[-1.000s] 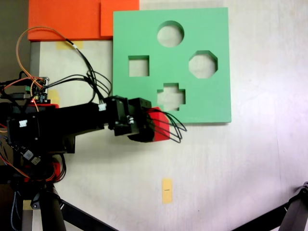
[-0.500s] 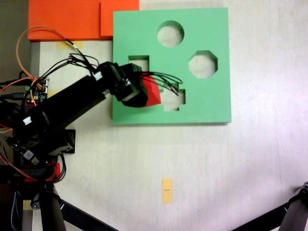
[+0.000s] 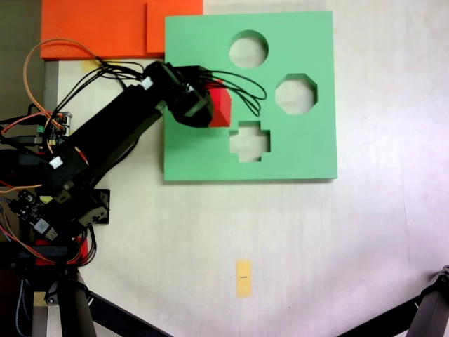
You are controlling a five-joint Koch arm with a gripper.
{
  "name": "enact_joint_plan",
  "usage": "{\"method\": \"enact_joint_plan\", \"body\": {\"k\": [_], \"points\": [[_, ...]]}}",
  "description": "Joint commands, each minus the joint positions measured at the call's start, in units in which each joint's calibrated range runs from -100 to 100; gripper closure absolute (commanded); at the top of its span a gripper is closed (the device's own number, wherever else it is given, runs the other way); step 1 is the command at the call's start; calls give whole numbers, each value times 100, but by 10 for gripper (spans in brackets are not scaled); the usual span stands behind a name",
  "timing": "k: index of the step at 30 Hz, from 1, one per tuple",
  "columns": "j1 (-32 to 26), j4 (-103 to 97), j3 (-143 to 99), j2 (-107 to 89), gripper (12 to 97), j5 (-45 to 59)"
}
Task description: Put the square block into the corresponding hole
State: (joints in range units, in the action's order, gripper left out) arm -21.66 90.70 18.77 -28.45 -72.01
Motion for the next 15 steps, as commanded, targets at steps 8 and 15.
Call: {"method": "enact_joint_plan", "body": {"k": [8, 15], "points": [[-239, -129, 407, 52, 768, -420], [-396, -380, 407, 276, 759, -420]]}}
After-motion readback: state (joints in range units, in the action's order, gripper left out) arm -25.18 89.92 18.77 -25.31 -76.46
